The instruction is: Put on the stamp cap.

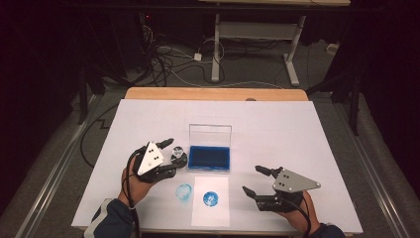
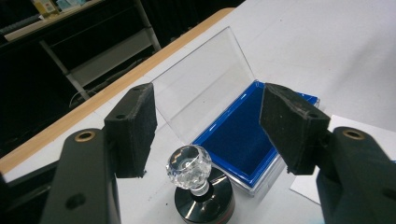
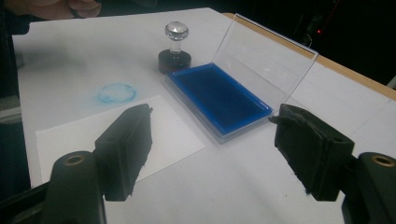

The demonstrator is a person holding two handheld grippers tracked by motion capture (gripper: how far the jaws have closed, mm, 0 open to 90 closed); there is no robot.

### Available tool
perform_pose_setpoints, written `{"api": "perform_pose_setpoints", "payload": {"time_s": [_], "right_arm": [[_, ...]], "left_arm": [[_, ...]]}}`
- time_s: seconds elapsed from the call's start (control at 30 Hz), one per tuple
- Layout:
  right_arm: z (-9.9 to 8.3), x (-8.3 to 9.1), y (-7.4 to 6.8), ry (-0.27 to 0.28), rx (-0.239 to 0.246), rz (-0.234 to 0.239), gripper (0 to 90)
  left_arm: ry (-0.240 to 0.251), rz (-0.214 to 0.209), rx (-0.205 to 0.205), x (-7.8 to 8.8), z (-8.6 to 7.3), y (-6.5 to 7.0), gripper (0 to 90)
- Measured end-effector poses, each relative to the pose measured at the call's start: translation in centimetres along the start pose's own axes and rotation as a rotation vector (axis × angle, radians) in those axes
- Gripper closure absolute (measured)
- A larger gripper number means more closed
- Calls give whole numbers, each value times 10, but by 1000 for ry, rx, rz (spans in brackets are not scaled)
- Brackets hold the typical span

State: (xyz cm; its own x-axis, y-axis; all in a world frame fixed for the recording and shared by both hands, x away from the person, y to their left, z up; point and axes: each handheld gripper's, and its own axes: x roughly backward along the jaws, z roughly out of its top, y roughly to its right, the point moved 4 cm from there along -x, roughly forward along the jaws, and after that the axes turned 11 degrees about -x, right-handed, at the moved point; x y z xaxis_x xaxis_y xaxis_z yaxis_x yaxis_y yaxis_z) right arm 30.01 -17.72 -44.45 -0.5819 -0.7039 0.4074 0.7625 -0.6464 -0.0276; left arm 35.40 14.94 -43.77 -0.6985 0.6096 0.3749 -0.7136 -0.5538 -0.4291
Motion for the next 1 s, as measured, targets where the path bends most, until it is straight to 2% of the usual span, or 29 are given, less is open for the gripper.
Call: {"api": "perform_pose_setpoints", "payload": {"time_s": [0.57, 0.73, 0.77, 0.83, 0.93, 1.0], "right_arm": [[0, 1, 0, 4, -2, -5, 277], [1, 1, 1, 6, -1, -9, 276], [1, 2, 1, 8, -1, -10, 277], [1, 2, 1, 7, 6, -15, 277], [2, 3, 1, 10, 9, -20, 276], [3, 4, 1, 13, 14, -26, 277]], "left_arm": [[12, -16, -6, 13, 2, 4, 344], [26, -38, -11, 18, 3, 6, 346], [25, -26, -12, 19, 3, 7, 343], [28, -26, -12, 22, 2, 8, 282], [36, -30, -15, 27, 2, 10, 294], [36, -14, -14, 31, 2, 11, 240]]}}
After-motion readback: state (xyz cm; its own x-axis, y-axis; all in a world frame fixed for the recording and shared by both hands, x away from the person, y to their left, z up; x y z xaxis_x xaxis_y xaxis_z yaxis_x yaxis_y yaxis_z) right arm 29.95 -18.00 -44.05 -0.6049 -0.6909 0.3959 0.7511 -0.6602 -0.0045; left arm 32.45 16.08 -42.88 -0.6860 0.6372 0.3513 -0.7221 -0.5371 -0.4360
